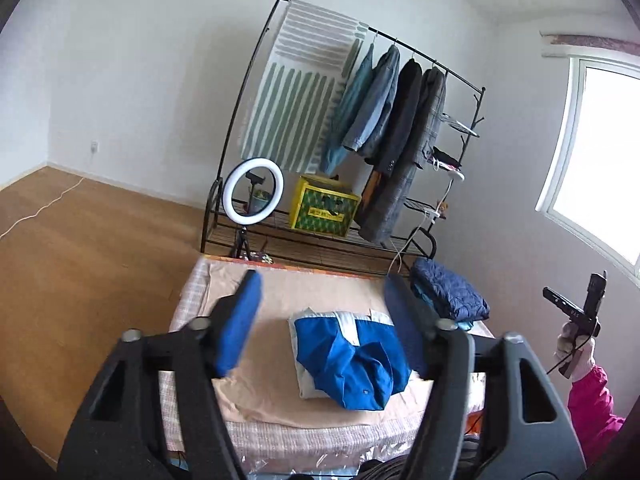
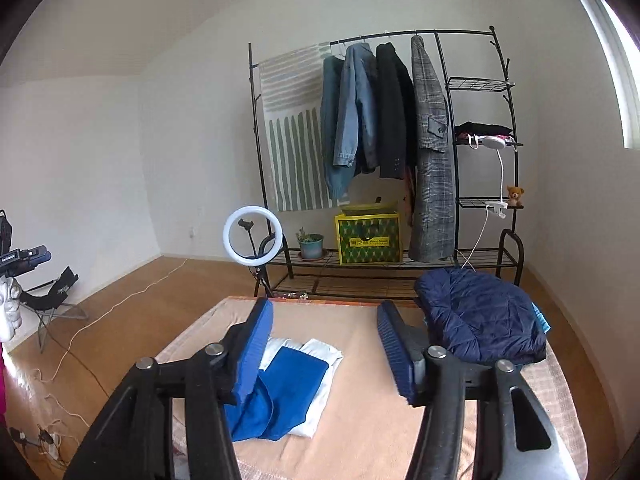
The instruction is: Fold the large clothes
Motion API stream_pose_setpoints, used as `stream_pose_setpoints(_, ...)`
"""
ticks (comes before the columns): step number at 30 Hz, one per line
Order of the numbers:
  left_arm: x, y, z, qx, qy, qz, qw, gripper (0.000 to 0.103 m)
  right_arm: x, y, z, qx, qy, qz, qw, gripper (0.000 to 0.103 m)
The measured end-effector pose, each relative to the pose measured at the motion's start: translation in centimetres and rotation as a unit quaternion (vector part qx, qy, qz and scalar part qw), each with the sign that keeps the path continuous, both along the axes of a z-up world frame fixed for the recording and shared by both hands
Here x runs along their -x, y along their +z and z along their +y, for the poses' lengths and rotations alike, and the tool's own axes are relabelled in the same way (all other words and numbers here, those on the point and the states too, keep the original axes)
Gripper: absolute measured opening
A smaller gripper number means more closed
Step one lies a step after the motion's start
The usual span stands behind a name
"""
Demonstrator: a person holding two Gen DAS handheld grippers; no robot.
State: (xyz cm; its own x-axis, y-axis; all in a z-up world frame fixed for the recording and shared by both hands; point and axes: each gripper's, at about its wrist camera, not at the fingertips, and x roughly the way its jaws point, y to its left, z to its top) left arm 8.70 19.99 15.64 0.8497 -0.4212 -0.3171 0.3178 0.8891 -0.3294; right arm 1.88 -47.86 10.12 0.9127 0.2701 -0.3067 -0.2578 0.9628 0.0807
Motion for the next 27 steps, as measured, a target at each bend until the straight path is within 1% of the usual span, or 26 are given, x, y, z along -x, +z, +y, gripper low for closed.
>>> stream_pose_setpoints(2, -1.1, -1.6, -0.3, 0.003, -0.004, 0.013, 0.9999, 0.068, -0.6, -0.7, -0.2, -0.005, -0.002, 0.014, 1.0, 0.067)
stream_pose_setpoints(3, -1.7, -2.6, -0.4, 0.011, -0.009, 0.025, 0.9996, 0.068, -1.0, -1.3, -0.2, -0.008, -0.004, 0.023, 1.0, 0.067)
stream_pose_setpoints(5, -4.0, -5.8, -0.6, 0.046, -0.03, 0.06, 0.9967, 0.068, -1.9, -3.1, -0.2, -0.019, 0.0, 0.049, 0.999, 0.067)
stream_pose_setpoints(7, -6.2, -8.6, -1.0, 0.075, -0.038, 0.099, 0.9915, 0.068, -3.1, -5.5, 0.1, -0.028, 0.005, 0.078, 0.997, 0.067)
stream_pose_setpoints(8, -7.7, -10.6, -1.3, 0.092, -0.045, 0.121, 0.9874, 0.068, -3.6, -6.7, 0.3, -0.03, 0.007, 0.092, 0.995, 0.067)
stream_pose_setpoints(11, -11.1, -15.1, -3.0, 0.104, -0.057, 0.159, 0.98, 0.068, -5.8, -10.6, 1.0, -0.045, 0.019, 0.136, 0.989, 0.067)
stream_pose_setpoints(13, -13.4, -18.4, -4.3, 0.114, -0.063, 0.188, 0.9735, 0.068, -6.8, -13.3, 1.6, -0.055, 0.027, 0.162, 0.985, 0.067)
stream_pose_setpoints(14, -14.9, -20.2, -4.8, 0.125, -0.066, 0.209, 0.9677, 0.068, -7.4, -14.6, 2.0, -0.06, 0.03, 0.174, 0.982, 0.067)
stream_pose_setpoints(16, -17.1, -23.2, -6.0, 0.137, -0.072, 0.236, 0.9594, 0.068, -8.9, -17.2, 2.7, -0.07, 0.037, 0.203, 0.976, 0.067)
stream_pose_setpoints(17, -17.9, -24.4, -6.5, 0.137, -0.071, 0.246, 0.957, 0.068, -9.5, -18.4, 3.1, -0.075, 0.041, 0.215, 0.973, 0.067)
stream_pose_setpoints(19, -20.1, -27.1, -7.5, 0.151, -0.072, 0.27, 0.9484, 0.068, -11.0, -20.7, 3.9, -0.085, 0.051, 0.242, 0.965, 0.067)
stream_pose_setpoints(20, -21.1, -28.5, -7.8, 0.159, -0.071, 0.284, 0.9428, 0.068, -11.7, -21.9, 4.4, -0.087, 0.054, 0.255, 0.962, 0.067)
stream_pose_setpoints(22, -23.0, -31.3, -8.7, 0.176, -0.077, 0.318, 0.9286, 0.068, -13.1, -24.0, 5.1, -0.089, 0.058, 0.281, 0.954, 0.068)
stream_pose_setpoints(24, -24.4, -33.5, -9.3, 0.201, -0.078, 0.344, 0.9139, 0.068, -14.3, -26.1, 5.5, -0.1, 0.059, 0.303, 0.946, 0.068)
stream_pose_setpoints(25, -25.0, -34.3, -9.5, 0.21, -0.078, 0.352, 0.9088, 0.068, -14.8, -27.0, 5.7, -0.108, 0.061, 0.312, 0.942, 0.068)
stream_pose_setpoints(26, -25.5, -35.0, -9.9, 0.216, -0.079, 0.358, 0.905, 0.068, -15.2, -27.9, 5.7, -0.119, 0.06, 0.321, 0.938, 0.068)
stream_pose_setpoints(27, -25.8, -35.4, -10.3, 0.217, -0.083, 0.36, 0.9036, 0.068, -15.7, -28.7, 5.7, -0.131, 0.058, 0.329, 0.933, 0.068)
